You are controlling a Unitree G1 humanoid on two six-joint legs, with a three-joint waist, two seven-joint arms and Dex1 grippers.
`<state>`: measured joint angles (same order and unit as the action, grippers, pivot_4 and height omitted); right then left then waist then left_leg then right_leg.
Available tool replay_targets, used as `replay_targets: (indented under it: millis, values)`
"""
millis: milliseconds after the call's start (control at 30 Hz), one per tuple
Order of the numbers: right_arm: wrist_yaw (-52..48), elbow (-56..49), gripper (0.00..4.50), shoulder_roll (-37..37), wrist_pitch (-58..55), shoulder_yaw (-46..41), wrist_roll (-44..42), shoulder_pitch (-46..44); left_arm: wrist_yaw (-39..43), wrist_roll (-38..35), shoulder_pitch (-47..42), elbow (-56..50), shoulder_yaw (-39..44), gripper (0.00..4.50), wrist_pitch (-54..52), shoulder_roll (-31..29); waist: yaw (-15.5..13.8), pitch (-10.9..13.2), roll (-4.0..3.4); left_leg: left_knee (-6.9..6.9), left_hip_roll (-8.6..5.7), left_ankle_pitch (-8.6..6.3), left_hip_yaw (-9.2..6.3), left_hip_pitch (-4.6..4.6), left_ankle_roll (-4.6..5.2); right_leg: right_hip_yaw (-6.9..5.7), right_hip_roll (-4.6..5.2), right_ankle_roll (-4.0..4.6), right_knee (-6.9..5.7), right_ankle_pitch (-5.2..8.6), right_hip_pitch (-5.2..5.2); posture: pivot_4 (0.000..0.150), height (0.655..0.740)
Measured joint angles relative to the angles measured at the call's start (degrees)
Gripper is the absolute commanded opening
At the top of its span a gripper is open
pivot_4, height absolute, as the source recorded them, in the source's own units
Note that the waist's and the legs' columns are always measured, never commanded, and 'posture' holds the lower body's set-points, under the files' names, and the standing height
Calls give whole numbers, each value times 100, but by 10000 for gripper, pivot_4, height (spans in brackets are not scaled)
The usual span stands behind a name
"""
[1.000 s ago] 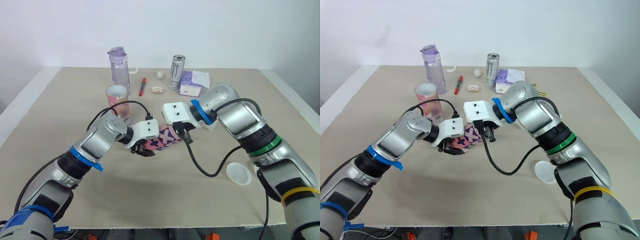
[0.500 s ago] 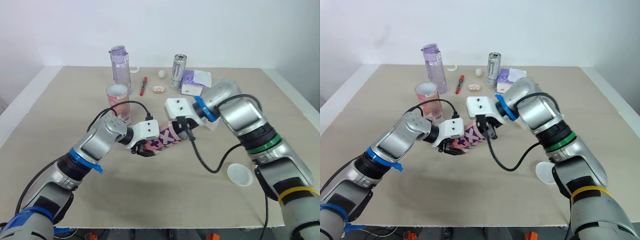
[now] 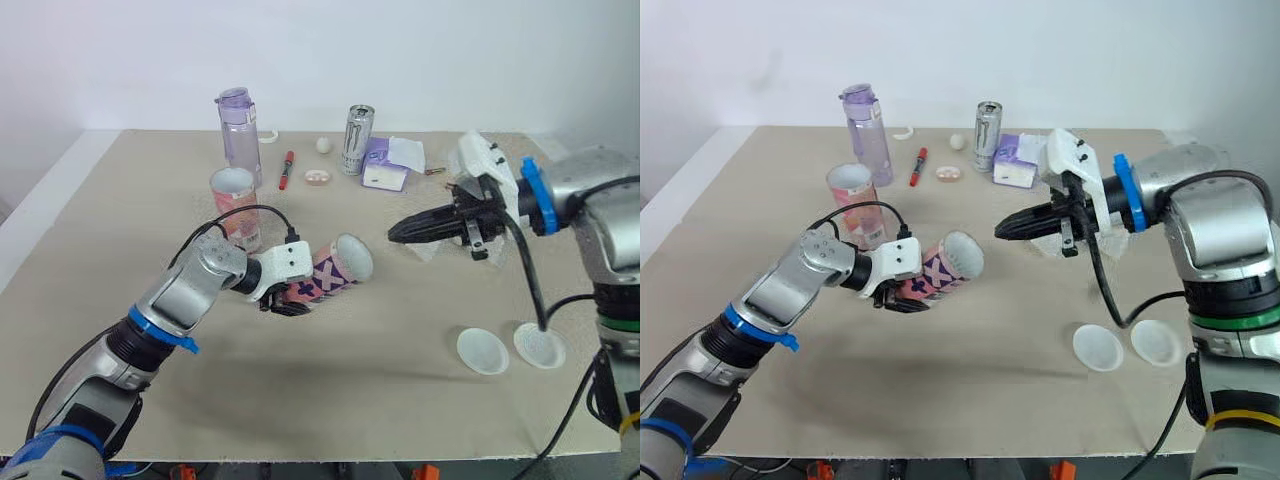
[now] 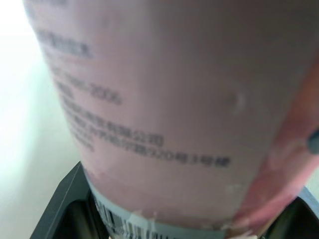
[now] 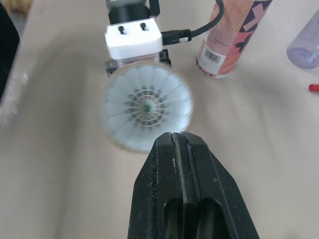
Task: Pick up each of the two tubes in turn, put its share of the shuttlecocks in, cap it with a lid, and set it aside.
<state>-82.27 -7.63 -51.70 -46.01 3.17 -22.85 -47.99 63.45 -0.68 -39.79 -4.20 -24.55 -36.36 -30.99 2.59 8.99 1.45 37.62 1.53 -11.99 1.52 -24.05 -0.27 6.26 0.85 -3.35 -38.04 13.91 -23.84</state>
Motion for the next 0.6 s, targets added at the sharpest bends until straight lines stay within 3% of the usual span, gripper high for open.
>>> replay_targets:
  millis: [200,367,600]
  values:
    - [425,-347,730,-432,-208,-476,-259,932,-488,-554,727,335,713,29157,672,710,-56,3,6,3,-14,1,5,-41,0,-5,43,-53,4,1,-23,1500,7400]
    - [607,-410,730,-689,-54,-590,-274,1628,-754,-747,1262,470,866,29157,1608,1255,-88,4,6,1,-38,-7,3,-73,-1,-3,55,-42,12,-10,-42,1500,7400]
    - [804,-409,730,-824,123,-639,-286,1951,-931,-718,1682,1066,856,29157,3094,1685,-109,6,7,0,-50,-7,0,-76,-1,-6,51,-41,13,-15,-44,1500,7400]
